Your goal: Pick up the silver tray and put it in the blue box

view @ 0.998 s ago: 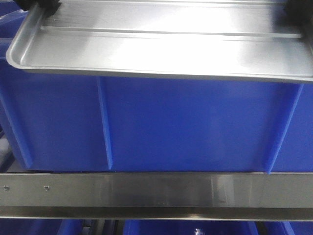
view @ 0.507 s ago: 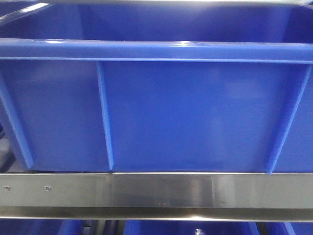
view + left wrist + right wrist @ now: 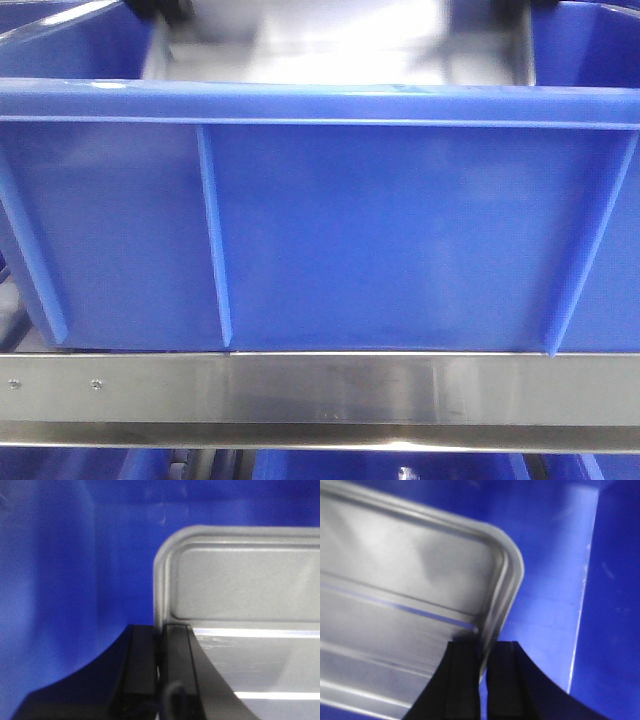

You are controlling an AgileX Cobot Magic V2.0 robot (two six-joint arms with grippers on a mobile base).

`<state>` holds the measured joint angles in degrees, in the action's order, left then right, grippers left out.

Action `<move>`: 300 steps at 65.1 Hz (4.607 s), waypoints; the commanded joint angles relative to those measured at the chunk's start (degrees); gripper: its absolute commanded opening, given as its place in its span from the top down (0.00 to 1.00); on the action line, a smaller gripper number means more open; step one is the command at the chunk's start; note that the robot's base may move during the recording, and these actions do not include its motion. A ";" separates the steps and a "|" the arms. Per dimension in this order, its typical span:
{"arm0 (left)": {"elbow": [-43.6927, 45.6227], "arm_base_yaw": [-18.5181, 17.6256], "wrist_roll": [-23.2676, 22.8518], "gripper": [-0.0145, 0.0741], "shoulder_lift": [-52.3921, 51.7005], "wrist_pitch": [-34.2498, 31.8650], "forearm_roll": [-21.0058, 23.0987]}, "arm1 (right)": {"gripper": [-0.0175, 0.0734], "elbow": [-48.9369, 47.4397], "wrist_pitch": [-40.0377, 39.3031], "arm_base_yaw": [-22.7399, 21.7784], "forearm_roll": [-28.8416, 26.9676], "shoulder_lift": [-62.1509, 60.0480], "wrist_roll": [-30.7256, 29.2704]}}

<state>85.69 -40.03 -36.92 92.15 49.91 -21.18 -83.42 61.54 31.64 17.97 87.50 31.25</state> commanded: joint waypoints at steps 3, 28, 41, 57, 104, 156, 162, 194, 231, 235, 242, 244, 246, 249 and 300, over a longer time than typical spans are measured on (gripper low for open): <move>2.16 0.60 0.86 0.94 0.84 -5.87 -1.22 | 0.75 -2.03 -3.72 -2.68 0.30 0.99 -1.56; 2.24 1.96 1.19 0.92 9.13 -8.13 -0.86 | 0.75 -2.03 -9.33 -5.12 0.83 7.29 -3.08; 2.24 3.12 3.32 0.72 9.67 -9.58 2.54 | 0.73 -2.03 -9.90 -5.12 0.93 8.33 -3.82; 3.76 3.35 3.68 0.38 9.54 -9.34 2.44 | 0.29 -3.34 -8.97 -5.12 0.98 8.33 -3.82; 3.47 0.84 8.06 0.61 -6.78 -1.53 2.35 | 0.73 -4.57 -1.86 -5.12 1.35 -5.59 -5.40; -37.31 -13.87 12.74 0.94 -52.67 -22.29 0.42 | 0.75 39.60 -27.46 -0.46 1.48 -55.77 -9.99; -41.16 -15.93 12.83 0.94 -57.47 -23.11 0.42 | 0.75 43.87 -28.88 -0.46 1.78 -61.60 -11.02; -45.56 -17.60 12.83 0.94 -62.27 -24.51 2.69 | 0.75 50.84 -34.48 -0.46 2.13 -69.84 -11.17; -48.84 -7.26 36.05 0.94 -67.23 -28.72 22.06 | 0.75 50.84 -34.14 -0.46 2.13 -69.84 -11.17; -51.81 -2.30 39.05 0.94 -70.01 -32.90 23.07 | 0.75 50.84 -34.14 -0.46 2.13 -69.84 -11.17; -58.88 5.90 39.84 0.94 -75.87 -41.02 23.41 | 0.75 50.84 -34.14 -0.46 2.13 -69.84 -11.17; -61.09 8.22 39.84 0.94 -77.66 -43.11 23.41 | 0.75 50.84 -34.14 -0.46 2.13 -69.84 -11.17; -63.69 10.46 39.84 0.94 -79.48 -44.86 23.41 | 0.75 50.84 -34.14 -0.46 2.13 -69.84 -11.17; -66.51 13.93 39.84 0.94 -82.17 -46.68 23.41 | 0.75 50.84 -34.14 -0.46 2.13 -69.84 -11.17; -87.19 33.76 39.74 0.94 -90.69 -64.00 24.18 | 0.75 50.90 -34.15 -0.46 2.13 -69.84 -11.17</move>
<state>-1.63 -6.31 2.75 0.88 -9.07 2.51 -30.86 32.22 31.18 18.68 17.03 20.54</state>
